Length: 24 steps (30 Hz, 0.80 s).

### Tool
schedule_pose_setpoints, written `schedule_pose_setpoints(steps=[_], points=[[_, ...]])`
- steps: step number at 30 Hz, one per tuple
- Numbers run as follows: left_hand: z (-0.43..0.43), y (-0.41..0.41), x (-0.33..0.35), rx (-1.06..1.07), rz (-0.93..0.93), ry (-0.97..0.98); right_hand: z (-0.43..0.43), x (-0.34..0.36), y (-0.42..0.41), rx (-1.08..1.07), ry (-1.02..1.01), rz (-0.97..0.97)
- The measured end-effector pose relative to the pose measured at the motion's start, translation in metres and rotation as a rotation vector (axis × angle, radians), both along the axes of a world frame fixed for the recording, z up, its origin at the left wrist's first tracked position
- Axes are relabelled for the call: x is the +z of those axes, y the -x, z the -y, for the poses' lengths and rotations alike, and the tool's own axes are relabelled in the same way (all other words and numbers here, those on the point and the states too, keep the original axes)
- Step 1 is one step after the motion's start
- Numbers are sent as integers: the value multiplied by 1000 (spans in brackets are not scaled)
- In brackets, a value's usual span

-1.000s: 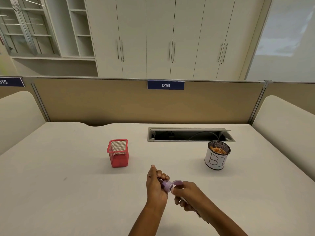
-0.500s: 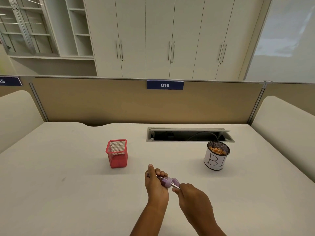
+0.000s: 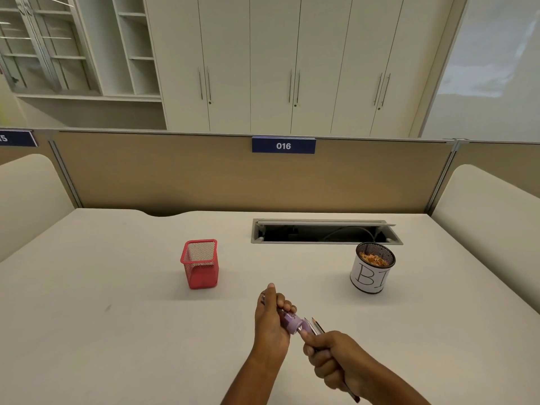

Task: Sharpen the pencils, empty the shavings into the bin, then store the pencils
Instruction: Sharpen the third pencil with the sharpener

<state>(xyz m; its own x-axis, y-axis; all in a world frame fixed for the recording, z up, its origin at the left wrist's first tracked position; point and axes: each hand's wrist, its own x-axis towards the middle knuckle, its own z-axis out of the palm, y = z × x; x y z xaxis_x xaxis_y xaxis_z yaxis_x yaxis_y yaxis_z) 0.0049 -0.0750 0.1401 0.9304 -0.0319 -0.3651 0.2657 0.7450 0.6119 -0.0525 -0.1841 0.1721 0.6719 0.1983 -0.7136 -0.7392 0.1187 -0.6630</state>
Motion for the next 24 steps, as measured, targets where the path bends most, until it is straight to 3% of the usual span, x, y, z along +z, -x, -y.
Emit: schedule_pose_setpoints(steps=[3,9,21,24], points=[[0,-1,-7,26,-44,34,-2,0,1,25,54,27],[3,0,-14,86,-83,105,-4,-10,2,50,675,528],[0,6,-8,157,-119,174,2,-14,5,190,865,859],[1,8,-7,163,-122,206,4,-23,5,227,1238,1107]])
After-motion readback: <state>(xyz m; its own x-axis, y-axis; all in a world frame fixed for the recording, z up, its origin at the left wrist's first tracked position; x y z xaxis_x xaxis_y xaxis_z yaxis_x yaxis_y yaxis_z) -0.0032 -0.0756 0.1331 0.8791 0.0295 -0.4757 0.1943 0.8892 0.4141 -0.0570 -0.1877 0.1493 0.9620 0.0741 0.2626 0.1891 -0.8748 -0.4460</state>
